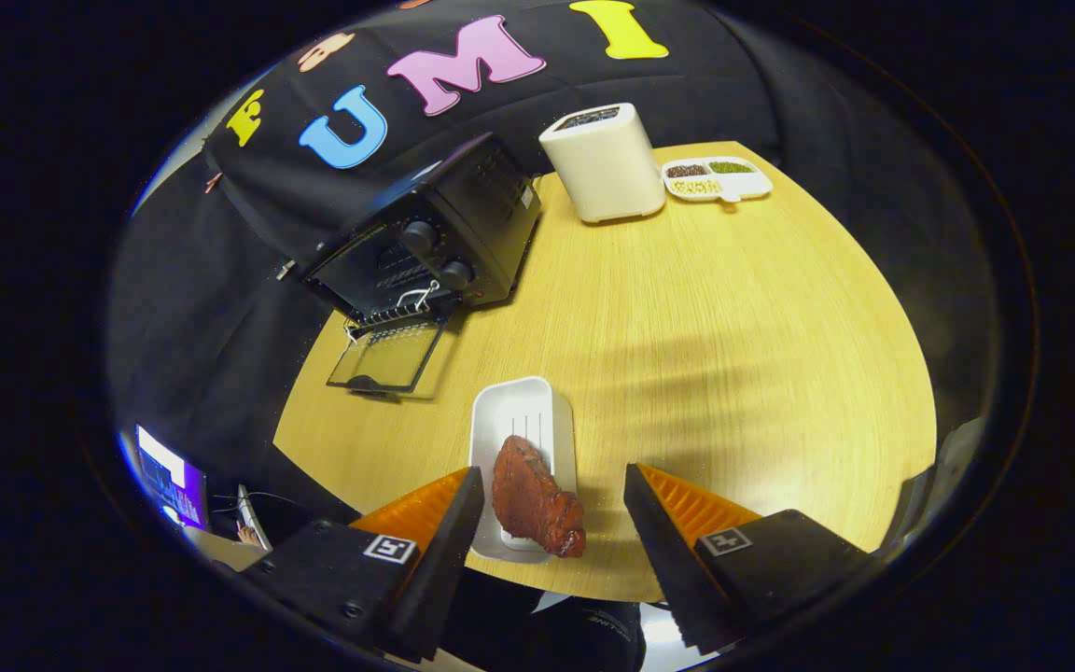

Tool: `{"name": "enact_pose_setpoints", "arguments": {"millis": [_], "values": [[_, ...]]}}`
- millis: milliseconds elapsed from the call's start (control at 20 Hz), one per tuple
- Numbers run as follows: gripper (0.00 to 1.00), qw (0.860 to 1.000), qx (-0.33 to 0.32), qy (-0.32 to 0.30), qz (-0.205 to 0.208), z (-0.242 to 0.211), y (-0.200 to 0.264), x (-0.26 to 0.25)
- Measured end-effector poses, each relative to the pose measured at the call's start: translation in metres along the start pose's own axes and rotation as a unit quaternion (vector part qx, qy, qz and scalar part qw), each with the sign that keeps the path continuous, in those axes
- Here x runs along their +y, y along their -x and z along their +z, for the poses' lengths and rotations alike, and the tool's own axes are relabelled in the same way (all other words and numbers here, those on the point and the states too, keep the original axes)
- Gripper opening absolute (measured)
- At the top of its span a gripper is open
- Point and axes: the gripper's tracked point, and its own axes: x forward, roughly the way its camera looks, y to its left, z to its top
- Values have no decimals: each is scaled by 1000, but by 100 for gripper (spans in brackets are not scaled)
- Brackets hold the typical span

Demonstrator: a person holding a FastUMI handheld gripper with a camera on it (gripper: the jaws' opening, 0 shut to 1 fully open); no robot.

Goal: Open the toaster oven, put the food inside, and close the toaster oven door.

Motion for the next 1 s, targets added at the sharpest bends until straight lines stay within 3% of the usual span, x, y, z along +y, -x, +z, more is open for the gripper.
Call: {"name": "enact_pose_setpoints", "arguments": {"millis": [200,450,500,700,800,1000], "values": [[83,1000,23,-15,0,-15,-12,-12],[41,997,42,-60,1,-20,-15,-13],[36,996,46,-71,3,-23,-16,-15],[25,992,59,-106,29,-24,-14,-4],[18,994,53,-97,28,-23,-12,-3],[16,996,49,-68,31,-19,-9,2]]}}
